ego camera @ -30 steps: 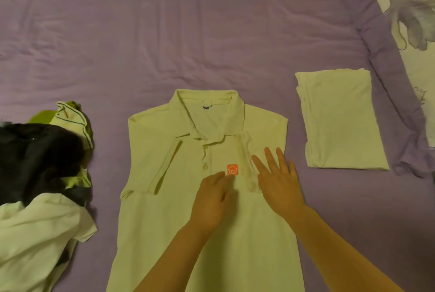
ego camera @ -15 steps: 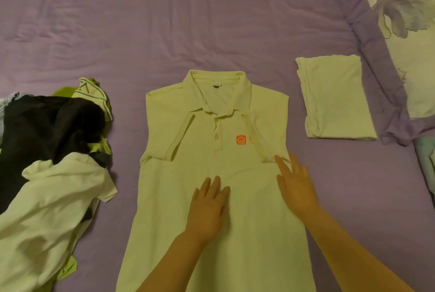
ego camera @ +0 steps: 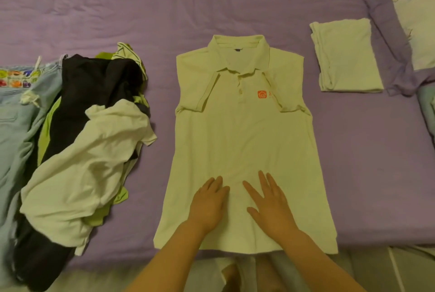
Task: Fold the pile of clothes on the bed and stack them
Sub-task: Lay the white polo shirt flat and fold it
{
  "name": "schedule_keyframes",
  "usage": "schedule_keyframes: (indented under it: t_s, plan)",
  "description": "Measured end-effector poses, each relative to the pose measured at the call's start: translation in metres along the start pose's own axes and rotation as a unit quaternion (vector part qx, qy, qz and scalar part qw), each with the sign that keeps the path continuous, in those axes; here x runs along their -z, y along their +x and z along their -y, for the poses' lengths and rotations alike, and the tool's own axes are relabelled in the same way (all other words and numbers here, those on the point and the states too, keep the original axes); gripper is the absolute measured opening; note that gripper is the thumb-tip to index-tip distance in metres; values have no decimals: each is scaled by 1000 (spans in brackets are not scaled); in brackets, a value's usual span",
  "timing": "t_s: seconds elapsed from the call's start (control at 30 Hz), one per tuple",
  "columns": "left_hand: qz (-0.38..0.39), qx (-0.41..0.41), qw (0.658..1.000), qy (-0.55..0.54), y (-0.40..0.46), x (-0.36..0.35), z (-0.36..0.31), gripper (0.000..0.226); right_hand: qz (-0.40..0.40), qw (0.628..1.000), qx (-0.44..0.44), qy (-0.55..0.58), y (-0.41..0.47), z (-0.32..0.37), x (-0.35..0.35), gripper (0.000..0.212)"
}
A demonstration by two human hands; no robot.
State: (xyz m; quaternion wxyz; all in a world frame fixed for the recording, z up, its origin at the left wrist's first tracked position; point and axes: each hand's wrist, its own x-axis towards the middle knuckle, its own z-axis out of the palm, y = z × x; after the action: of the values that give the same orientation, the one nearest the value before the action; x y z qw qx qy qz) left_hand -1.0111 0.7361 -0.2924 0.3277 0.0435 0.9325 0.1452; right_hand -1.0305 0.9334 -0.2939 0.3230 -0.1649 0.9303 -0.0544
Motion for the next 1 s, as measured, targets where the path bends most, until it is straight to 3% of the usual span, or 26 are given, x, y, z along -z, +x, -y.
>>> schedule_keyframes:
  t_s: [0.13, 0.2, 0.27, 0.33, 0.43, 0.5, 0.57, 0.67, 0.83, 0.9, 1.0]
  plan:
    - [-33, -6, 999, -3, -21, -7, 13, 44, 76, 995, 49, -39, -10, 15, -15, 60]
    - [-125, 12, 991, -32, -28, -6, 17, 34, 86, 994, 51, -36, -16, 17, -19, 55]
    - [-198, 115, 972, -48, -33, -5, 27, 39, 78, 996, 48, -22, -17, 19, -19, 51]
    - [-179, 239, 948, -108, -38, -4, 40, 55, 75, 996, 41, -14, -16, 22, -17, 49]
    - [-153, 305, 916, -212, -41, -4, 54, 74, 67, 997, 30, -2, -15, 24, -18, 46]
    - [-120, 316, 924, -179, -44, -5, 58, 69, 67, 997, 27, 2, -14, 26, -17, 46]
    - [-85, 322, 927, -170, -48, -5, 62, 47, 65, 998, 21, 10, -14, 31, -16, 47]
    - [-64, 323, 904, -271, -56, -5, 65, 43, 57, 997, 33, 29, -13, 44, -11, 48]
    - [-80, 256, 883, -384, -88, -1, 63, 29, 54, 989, 42, 135, -20, 76, -4, 52]
    - [-126, 244, 850, -450, -104, 6, 60, 28, 32, 976, 38, 212, -25, 90, 1, 49]
    - [-176, 189, 755, -603, -119, 28, 51, 33, 8, 933, 32, 358, -34, 113, 19, 39]
